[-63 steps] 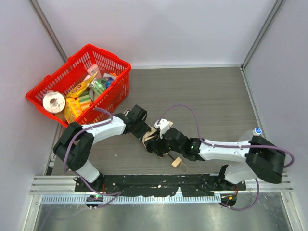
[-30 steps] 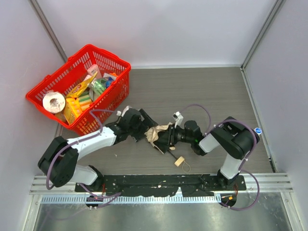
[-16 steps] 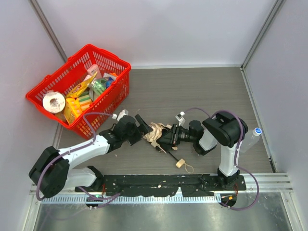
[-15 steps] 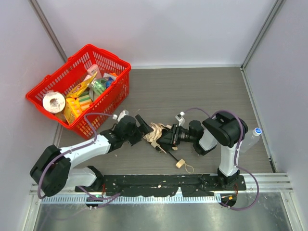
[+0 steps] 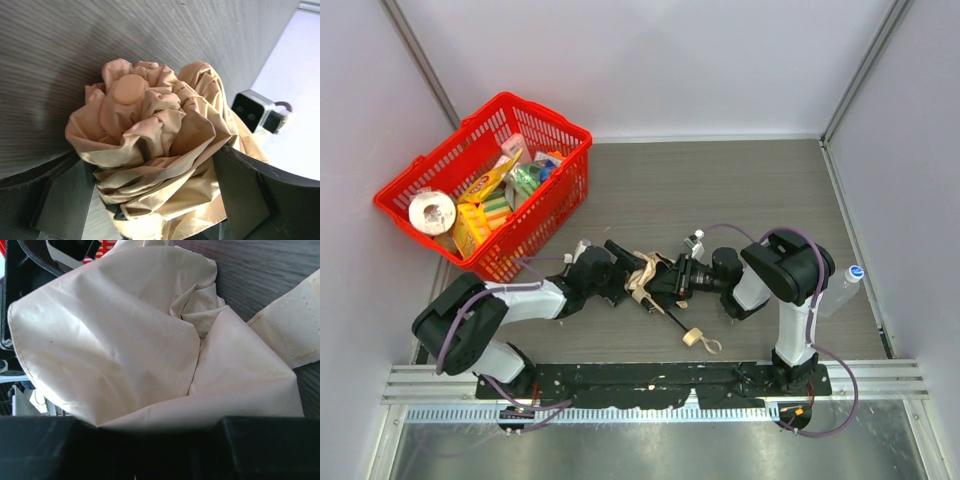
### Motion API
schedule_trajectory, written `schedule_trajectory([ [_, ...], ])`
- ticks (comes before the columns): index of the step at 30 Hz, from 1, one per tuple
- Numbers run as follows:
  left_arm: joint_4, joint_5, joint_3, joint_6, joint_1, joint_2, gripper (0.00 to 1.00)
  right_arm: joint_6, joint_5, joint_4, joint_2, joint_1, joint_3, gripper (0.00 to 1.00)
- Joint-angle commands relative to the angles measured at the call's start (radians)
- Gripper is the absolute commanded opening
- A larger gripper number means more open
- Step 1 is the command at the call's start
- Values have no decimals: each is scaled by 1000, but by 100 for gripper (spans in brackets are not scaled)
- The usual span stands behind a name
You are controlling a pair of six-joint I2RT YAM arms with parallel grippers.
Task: Put away the umbrella
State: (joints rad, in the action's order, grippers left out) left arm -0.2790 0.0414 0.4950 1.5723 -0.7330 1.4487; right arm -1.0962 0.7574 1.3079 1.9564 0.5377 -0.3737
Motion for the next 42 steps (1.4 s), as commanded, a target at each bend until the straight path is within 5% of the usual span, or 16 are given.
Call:
schedule_trajectory([
  [1, -117, -24, -7, 89, -23, 97, 97, -79, 45, 363, -50, 7, -40, 1],
  [5, -202, -2, -16, 97, -28, 127, 90, -102, 95, 360, -62, 5, -71, 1],
  [16, -328, 63, -18, -37, -22, 104, 49, -139, 235, 361, -99, 7, -70, 1],
  [25, -307, 81, -4, -107, -19, 18, 1, -169, 200, 337, -99, 4, -65, 2],
  [27, -287, 106, -16, -126, -19, -33, 0, -154, 171, 268, -112, -4, -57, 24],
  [28, -279, 113, -22, -142, -19, -63, 0, -125, 162, 236, -134, -10, -56, 47],
  [31, -207, 147, -16, -207, -19, -163, 0, -12, 79, -90, -244, -15, -56, 66],
  [36, -62, 216, 33, -325, -19, -307, 0, 431, -200, -1083, -479, -16, -229, 76],
  [42, 6, 310, 85, -440, -19, -399, 0, 593, -441, -1551, -616, -18, -416, 78],
])
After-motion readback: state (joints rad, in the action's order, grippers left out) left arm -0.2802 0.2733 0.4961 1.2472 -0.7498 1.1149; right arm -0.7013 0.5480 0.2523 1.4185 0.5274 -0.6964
